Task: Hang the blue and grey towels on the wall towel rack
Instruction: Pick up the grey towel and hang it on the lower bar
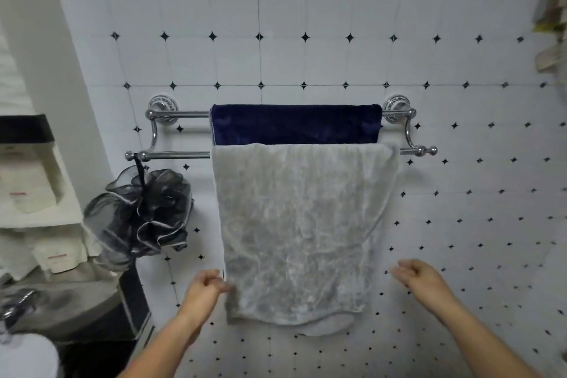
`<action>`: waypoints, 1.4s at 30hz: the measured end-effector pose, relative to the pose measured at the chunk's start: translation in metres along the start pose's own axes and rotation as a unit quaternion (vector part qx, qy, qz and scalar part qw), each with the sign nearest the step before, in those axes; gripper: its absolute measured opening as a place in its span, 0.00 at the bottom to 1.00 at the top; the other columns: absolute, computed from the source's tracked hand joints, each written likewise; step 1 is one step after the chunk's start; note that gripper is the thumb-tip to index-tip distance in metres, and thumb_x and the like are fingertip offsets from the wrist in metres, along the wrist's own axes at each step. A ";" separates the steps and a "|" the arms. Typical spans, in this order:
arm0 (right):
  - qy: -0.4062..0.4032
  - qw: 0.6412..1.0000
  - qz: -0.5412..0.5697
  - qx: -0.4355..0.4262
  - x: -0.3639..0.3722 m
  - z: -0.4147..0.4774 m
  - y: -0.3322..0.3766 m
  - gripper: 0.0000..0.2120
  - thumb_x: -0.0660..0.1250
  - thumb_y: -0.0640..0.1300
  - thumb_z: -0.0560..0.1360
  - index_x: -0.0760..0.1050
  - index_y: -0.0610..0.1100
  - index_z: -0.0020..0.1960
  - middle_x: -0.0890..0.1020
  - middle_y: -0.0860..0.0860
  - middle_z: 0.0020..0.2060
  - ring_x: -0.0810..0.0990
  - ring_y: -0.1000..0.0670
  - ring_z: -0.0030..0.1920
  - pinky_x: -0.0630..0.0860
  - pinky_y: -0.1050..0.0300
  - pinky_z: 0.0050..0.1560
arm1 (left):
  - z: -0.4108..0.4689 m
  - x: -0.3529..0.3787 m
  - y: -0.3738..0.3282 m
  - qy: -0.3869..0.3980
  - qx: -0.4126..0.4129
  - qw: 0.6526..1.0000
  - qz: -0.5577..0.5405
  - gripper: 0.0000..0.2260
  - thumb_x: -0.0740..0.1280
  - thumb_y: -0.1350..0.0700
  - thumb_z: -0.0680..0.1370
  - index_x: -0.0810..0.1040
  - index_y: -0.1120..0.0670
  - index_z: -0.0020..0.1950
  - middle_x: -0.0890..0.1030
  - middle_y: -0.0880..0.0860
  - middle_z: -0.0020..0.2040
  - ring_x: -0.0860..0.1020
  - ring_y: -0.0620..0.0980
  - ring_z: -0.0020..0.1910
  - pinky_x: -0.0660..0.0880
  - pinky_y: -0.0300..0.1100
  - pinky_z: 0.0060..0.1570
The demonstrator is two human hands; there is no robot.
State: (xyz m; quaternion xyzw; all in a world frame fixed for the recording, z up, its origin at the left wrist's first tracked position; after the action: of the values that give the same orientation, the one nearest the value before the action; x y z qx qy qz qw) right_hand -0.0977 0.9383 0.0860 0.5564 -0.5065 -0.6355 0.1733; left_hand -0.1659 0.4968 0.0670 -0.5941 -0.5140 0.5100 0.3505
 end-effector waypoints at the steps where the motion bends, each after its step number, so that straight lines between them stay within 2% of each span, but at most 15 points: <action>1: -0.017 0.999 0.031 -0.038 -0.011 0.012 0.029 0.23 0.71 0.51 0.75 0.73 0.43 0.67 0.78 0.44 0.62 0.77 0.47 0.58 0.71 0.50 0.62 | 0.004 -0.004 -0.031 -0.015 0.048 0.998 -0.024 0.19 0.71 0.62 0.74 0.72 0.59 0.64 0.79 0.53 0.53 0.75 0.52 0.55 0.68 0.45 0.56; 3: -0.046 0.989 0.083 -0.109 -0.032 0.030 0.084 0.22 0.70 0.51 0.75 0.74 0.43 0.65 0.79 0.46 0.59 0.76 0.49 0.55 0.71 0.53 0.58 | 0.008 -0.010 -0.091 -0.034 0.129 0.988 -0.075 0.19 0.71 0.60 0.74 0.73 0.58 0.64 0.79 0.54 0.55 0.77 0.51 0.54 0.68 0.43 0.55; 6: -0.052 0.971 0.150 -0.180 -0.050 0.043 0.150 0.15 0.70 0.52 0.75 0.79 0.45 0.56 0.83 0.50 0.51 0.80 0.50 0.50 0.75 0.56 0.47 | 0.011 -0.015 -0.162 -0.038 0.207 0.972 -0.103 0.12 0.71 0.53 0.75 0.77 0.56 0.56 0.82 0.54 0.53 0.80 0.51 0.50 0.73 0.41 0.45; 9: -0.024 0.963 0.170 -0.208 -0.054 0.046 0.179 0.05 0.71 0.51 0.74 0.81 0.50 0.45 0.86 0.52 0.43 0.85 0.52 0.43 0.79 0.58 0.43 | 0.009 -0.021 -0.198 -0.061 0.227 0.964 -0.126 0.11 0.70 0.46 0.74 0.80 0.53 0.48 0.85 0.50 0.47 0.82 0.48 0.45 0.78 0.44 0.43; 13: -0.049 0.955 0.207 -0.209 -0.056 0.047 0.178 0.06 0.72 0.49 0.74 0.80 0.49 0.48 0.86 0.53 0.40 0.85 0.56 0.36 0.78 0.65 0.30 | 0.009 -0.020 -0.210 -0.064 0.233 0.960 -0.141 0.08 0.72 0.48 0.72 0.83 0.52 0.42 0.86 0.45 0.35 0.82 0.41 0.30 0.74 0.32 0.24; 15: -0.086 0.952 0.211 -0.205 -0.060 0.048 0.177 0.10 0.73 0.50 0.73 0.79 0.45 0.48 0.84 0.50 0.40 0.85 0.53 0.37 0.78 0.62 0.31 | 0.011 -0.018 -0.210 -0.046 0.227 0.961 -0.147 0.07 0.74 0.51 0.72 0.84 0.54 0.45 0.87 0.48 0.39 0.85 0.46 0.36 0.77 0.35 0.29; 18: -0.091 0.945 0.233 -0.208 -0.064 0.049 0.179 0.10 0.73 0.48 0.72 0.77 0.43 0.41 0.84 0.48 0.37 0.83 0.50 0.36 0.77 0.60 0.32 | 0.013 -0.018 -0.206 -0.053 0.228 0.959 -0.160 0.08 0.76 0.54 0.69 0.85 0.54 0.47 0.87 0.50 0.42 0.85 0.49 0.40 0.79 0.40 0.36; 22: -0.066 0.938 0.295 -0.169 -0.063 0.047 0.182 0.10 0.72 0.49 0.73 0.79 0.43 0.42 0.85 0.46 0.38 0.82 0.48 0.35 0.77 0.55 0.37 | 0.017 -0.020 -0.206 -0.020 0.192 0.962 -0.192 0.08 0.74 0.50 0.70 0.84 0.54 0.45 0.87 0.50 0.41 0.85 0.48 0.39 0.80 0.43 0.37; 25: -0.057 0.936 0.312 -0.155 -0.061 0.041 0.186 0.10 0.72 0.50 0.74 0.82 0.43 0.42 0.87 0.48 0.37 0.85 0.48 0.37 0.79 0.53 0.41 | 0.015 -0.019 -0.212 -0.008 0.190 0.961 -0.202 0.07 0.73 0.52 0.72 0.85 0.55 0.45 0.87 0.51 0.41 0.85 0.46 0.36 0.79 0.37 0.30; 31: -0.015 0.931 0.339 -0.136 -0.065 0.038 0.188 0.06 0.72 0.46 0.75 0.82 0.43 0.46 0.87 0.49 0.36 0.86 0.49 0.35 0.81 0.56 0.29 | 0.012 -0.013 -0.207 0.067 0.169 0.950 -0.254 0.09 0.71 0.54 0.74 0.85 0.58 0.49 0.87 0.54 0.45 0.85 0.50 0.42 0.79 0.41 0.38; 33: -0.026 0.937 0.323 -0.132 -0.066 0.039 0.187 0.07 0.72 0.48 0.74 0.82 0.44 0.46 0.87 0.48 0.37 0.86 0.48 0.36 0.81 0.55 0.33 | 0.011 -0.010 -0.208 0.122 0.157 0.934 -0.298 0.12 0.68 0.52 0.75 0.85 0.58 0.53 0.86 0.55 0.50 0.85 0.52 0.48 0.80 0.42 0.39; 36: -0.115 0.953 0.232 -0.157 -0.068 0.040 0.191 0.11 0.74 0.52 0.71 0.80 0.44 0.40 0.86 0.45 0.36 0.84 0.46 0.33 0.75 0.55 0.37 | 0.013 -0.007 -0.216 0.172 0.160 0.917 -0.323 0.16 0.67 0.50 0.76 0.83 0.57 0.58 0.84 0.57 0.58 0.82 0.54 0.57 0.78 0.47 0.52; 39: -0.199 0.945 0.152 -0.212 -0.070 0.036 0.199 0.14 0.77 0.50 0.68 0.75 0.46 0.46 0.80 0.47 0.42 0.79 0.45 0.42 0.75 0.49 0.43 | 0.016 -0.002 -0.219 0.153 0.129 0.933 -0.299 0.11 0.70 0.53 0.74 0.87 0.58 0.48 0.85 0.58 0.53 0.85 0.54 0.49 0.81 0.44 0.42; 40: -0.189 0.945 0.118 -0.237 -0.069 0.035 0.203 0.14 0.76 0.48 0.69 0.75 0.49 0.51 0.79 0.51 0.45 0.78 0.47 0.45 0.76 0.50 0.46 | 0.018 -0.002 -0.218 0.144 0.127 0.937 -0.291 0.10 0.71 0.53 0.73 0.87 0.58 0.46 0.85 0.59 0.52 0.85 0.54 0.47 0.81 0.44 0.39; 42: -0.136 0.949 0.066 -0.275 -0.067 0.036 0.211 0.12 0.74 0.43 0.72 0.79 0.50 0.55 0.80 0.54 0.50 0.78 0.51 0.50 0.76 0.51 0.54 | 0.020 -0.006 -0.220 0.136 0.135 0.935 -0.298 0.13 0.73 0.51 0.71 0.86 0.59 0.49 0.85 0.59 0.53 0.85 0.55 0.50 0.82 0.46 0.43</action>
State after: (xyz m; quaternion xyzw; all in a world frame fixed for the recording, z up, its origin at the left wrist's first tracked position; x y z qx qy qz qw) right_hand -0.1802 0.9164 0.2935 0.3610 -0.3662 -0.8070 0.2906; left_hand -0.2408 0.5388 0.2701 -0.4247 -0.5412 0.3614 0.6294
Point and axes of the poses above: each hand's wrist, its own z-axis towards the middle knuckle, its own x-axis out of the palm, y = z × x, the point moved 4 cm from there along z, towards the middle knuckle
